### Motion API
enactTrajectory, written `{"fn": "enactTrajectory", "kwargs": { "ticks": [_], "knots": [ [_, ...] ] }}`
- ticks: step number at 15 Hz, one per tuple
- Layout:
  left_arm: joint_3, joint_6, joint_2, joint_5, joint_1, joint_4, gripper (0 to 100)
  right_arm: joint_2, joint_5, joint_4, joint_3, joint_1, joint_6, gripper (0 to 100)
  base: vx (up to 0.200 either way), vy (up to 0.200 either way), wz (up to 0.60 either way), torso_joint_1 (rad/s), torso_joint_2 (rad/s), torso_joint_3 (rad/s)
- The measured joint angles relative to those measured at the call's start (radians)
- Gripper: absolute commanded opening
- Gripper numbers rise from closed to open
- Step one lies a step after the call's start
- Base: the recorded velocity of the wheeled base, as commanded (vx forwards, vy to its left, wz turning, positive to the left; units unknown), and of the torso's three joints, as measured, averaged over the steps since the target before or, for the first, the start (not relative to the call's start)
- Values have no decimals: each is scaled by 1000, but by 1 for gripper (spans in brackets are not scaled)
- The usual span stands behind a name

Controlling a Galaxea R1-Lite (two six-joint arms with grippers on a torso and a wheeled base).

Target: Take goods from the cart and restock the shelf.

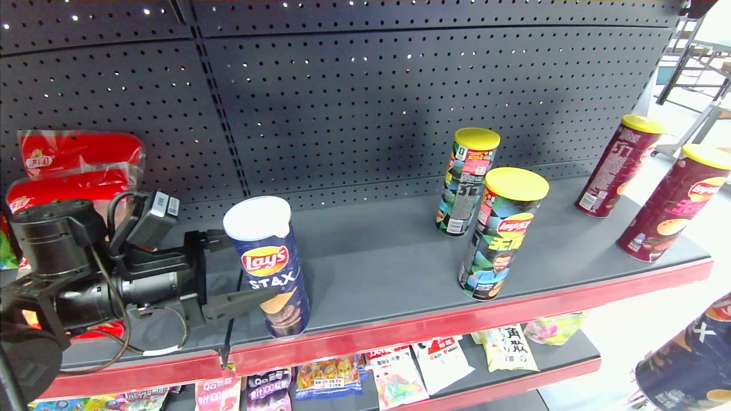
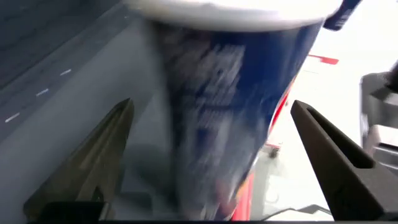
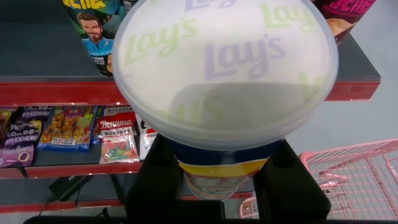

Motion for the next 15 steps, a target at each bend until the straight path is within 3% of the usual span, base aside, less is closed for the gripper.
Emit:
{"fn": "enactTrajectory", "kwargs": {
  "ticks": [8,11,12,13,15],
  "knots": [
    [129,-10,-147,-10,102,3,100,-7,1,0,4,0,-1,0,0,0,0,0,0,0],
    [174,-40,-217,9,122,3,100,-8,5,0,13,2,-3,0,0,0,0,0,0,0],
    [185,-53,-248,62,137,5,100,-10,0,0,22,3,-7,0,0,0,0,0,0,0],
    [194,-60,-279,170,153,7,100,-14,-14,1,28,2,-21,0,0,0,0,0,0,0],
    [215,-62,-339,440,169,11,100,-19,-53,3,24,-1,-76,0,0,0,0,0,0,0]
  ]
}}
